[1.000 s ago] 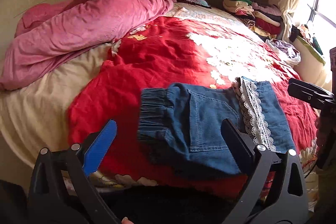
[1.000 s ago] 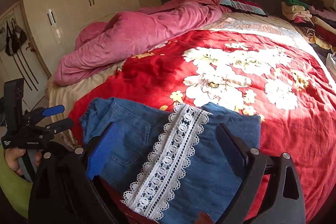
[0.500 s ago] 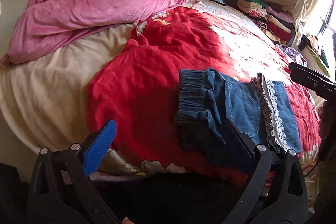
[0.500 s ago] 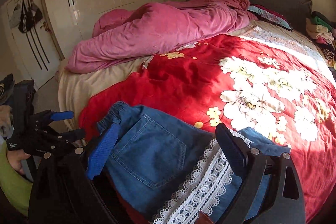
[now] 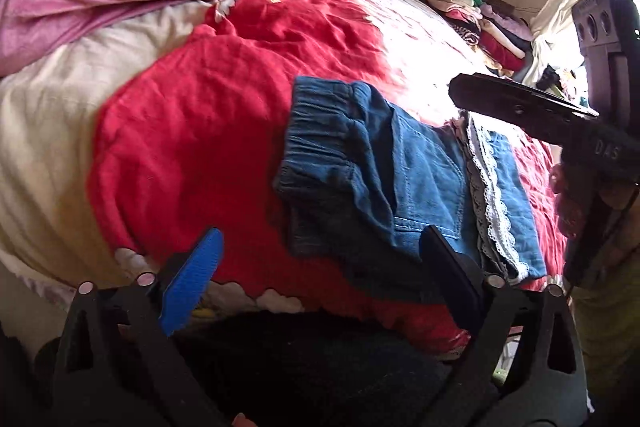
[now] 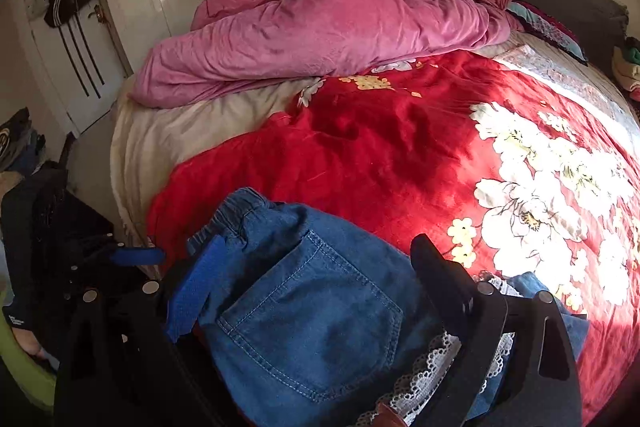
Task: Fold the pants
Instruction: 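Lift the waistband end with the left tool and fold it over toward the lace hem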
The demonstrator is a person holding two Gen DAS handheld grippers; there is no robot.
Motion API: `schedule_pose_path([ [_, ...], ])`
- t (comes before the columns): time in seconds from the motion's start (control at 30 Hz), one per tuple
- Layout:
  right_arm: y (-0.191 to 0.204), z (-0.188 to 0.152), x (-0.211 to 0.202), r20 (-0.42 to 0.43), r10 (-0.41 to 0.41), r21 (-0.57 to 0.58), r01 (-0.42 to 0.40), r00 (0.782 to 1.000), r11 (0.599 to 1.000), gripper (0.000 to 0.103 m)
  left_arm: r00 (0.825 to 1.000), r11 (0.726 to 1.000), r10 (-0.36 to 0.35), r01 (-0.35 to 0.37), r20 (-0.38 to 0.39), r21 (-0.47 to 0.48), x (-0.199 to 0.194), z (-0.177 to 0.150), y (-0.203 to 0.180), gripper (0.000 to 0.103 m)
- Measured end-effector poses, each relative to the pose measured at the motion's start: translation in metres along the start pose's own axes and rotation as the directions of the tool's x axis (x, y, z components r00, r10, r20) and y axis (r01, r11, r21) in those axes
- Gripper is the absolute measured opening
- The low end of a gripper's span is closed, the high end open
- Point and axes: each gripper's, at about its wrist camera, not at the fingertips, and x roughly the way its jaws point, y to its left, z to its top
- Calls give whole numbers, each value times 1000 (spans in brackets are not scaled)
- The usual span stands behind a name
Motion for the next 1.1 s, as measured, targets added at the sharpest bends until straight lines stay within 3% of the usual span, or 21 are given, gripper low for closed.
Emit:
schedule_pose_path([
  [0.03,1,1,4,-8,3,-6,-3,1000,1000,93,1000,1000,-9,9,-6,-4,2,0,0,81],
  [0.1,4,2,13,-30,14,-20,-15,999,1000,93,1000,1000,-25,25,-14,-9,7,0,-1,64],
  [0.23,7,6,34,-78,31,-32,-34,996,999,93,998,999,-46,45,-42,-18,18,-2,-1,46],
  [0.77,26,7,102,-190,111,-43,-121,976,992,90,995,998,-60,58,-74,-32,33,-11,4,46],
  [0.93,24,6,102,-195,174,-49,-187,965,981,49,995,997,-65,62,-74,-39,32,-10,5,46],
  [1.03,23,4,85,-157,191,-51,-202,969,978,36,995,997,-68,65,-73,-45,29,-9,4,51],
  [1.1,17,2,71,-118,220,-25,-224,968,974,33,995,996,-78,75,-68,-50,27,-9,2,60],
])
